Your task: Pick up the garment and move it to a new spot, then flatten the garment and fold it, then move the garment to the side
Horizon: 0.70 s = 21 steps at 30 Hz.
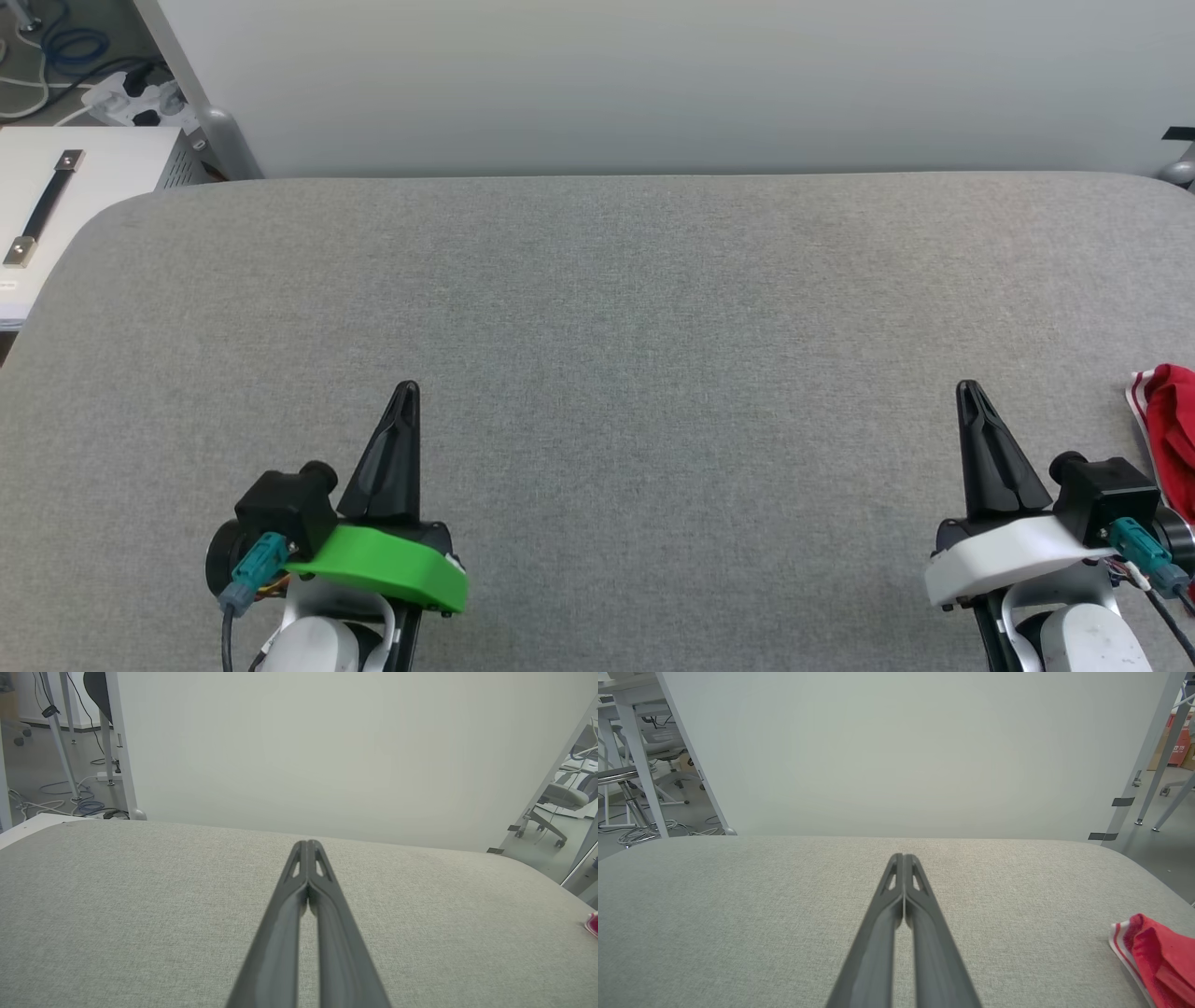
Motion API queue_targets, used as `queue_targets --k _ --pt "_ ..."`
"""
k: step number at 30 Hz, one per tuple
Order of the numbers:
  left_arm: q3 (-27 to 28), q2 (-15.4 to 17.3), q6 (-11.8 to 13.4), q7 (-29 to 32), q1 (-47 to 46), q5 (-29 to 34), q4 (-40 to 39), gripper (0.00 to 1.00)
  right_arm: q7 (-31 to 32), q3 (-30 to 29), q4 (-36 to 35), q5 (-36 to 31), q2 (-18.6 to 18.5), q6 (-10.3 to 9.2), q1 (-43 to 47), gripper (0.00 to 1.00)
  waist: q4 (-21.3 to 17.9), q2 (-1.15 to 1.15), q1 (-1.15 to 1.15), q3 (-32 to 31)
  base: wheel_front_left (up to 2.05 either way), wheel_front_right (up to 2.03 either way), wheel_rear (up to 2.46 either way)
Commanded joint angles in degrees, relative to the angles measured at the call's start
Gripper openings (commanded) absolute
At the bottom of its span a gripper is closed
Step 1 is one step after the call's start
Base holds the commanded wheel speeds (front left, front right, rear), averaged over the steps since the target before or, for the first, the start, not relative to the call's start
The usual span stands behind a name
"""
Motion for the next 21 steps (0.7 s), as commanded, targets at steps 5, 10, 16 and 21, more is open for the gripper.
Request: queue_targets --k 5,10,16,21 --pt "0.6 -0.1 0.6 0.8 0.6 1.6 -0.5 0.00 0.8 0.2 -0.6 -0.8 0.0 -0.02 0.7 0.00 -0.1 0.00 0.00 -0.2 0.00 0.00 0.00" --pt "0.8 -0.2 0.9 1.3 0.8 2.2 -0.7 0.00 1.4 0.3 -0.9 -1.0 0.0 -0.02 0.8 0.00 -0.1 0.00 0.00 -0.3 0.00 0.00 0.00" --pt "1.0 -0.2 1.2 2.0 0.9 3.0 -1.0 0.00 2.0 0.4 -1.2 -1.2 0.0 -0.02 1.0 0.00 -0.2 0.00 0.00 -0.5 0.00 0.00 0.00" --pt "1.2 -0.2 1.5 2.6 1.1 3.6 -1.2 0.00 2.6 0.5 -1.4 -1.4 0.0 -0.03 1.2 0.00 -0.3 0.00 0.00 -0.6 0.00 0.00 0.00"
